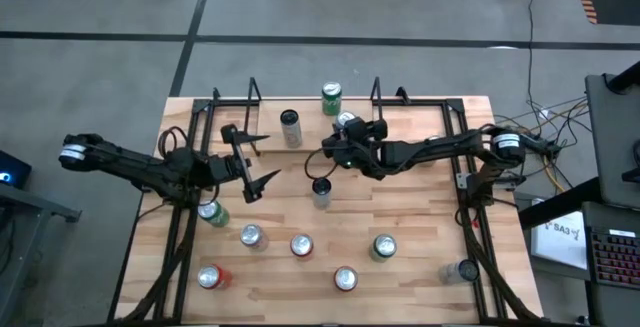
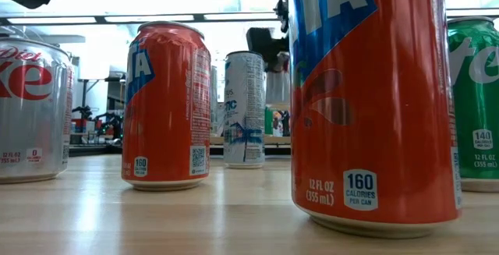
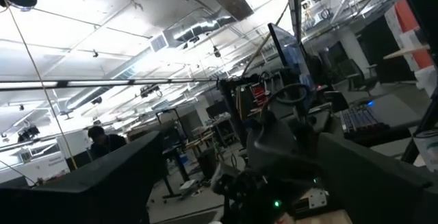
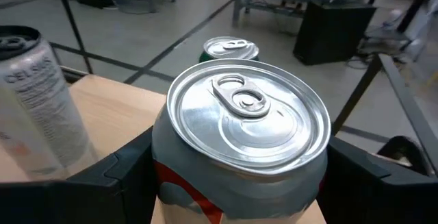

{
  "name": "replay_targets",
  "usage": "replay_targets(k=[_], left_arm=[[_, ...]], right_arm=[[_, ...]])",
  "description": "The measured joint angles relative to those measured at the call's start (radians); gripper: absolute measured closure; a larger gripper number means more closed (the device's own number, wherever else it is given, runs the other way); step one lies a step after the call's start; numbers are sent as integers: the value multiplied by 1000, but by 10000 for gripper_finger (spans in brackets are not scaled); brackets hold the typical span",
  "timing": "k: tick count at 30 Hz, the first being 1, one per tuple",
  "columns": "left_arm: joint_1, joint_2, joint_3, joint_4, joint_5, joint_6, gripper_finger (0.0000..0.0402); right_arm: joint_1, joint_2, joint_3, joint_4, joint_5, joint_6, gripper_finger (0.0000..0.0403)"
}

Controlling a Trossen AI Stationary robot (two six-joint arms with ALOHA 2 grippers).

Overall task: Sort soda cans
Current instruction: Put the middle red silver soda can on the shelf

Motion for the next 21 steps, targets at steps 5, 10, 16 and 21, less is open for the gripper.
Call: replay_targets(k=[5, 10, 16, 21], left_arm=[[1, 0, 0, 5, -1, 1, 27], [2, 0, 0, 5, -2, 1, 27], [2, 2, 0, 3, -3, 3, 27], [2, 3, 0, 3, -3, 6, 27]], right_arm=[[-10, 8, -1, 2, 11, 17, 120], [-26, 8, -34, -41, 19, 77, 120], [-35, 6, -87, -39, 26, 173, 120], [-46, 6, -119, -37, 29, 219, 120]])
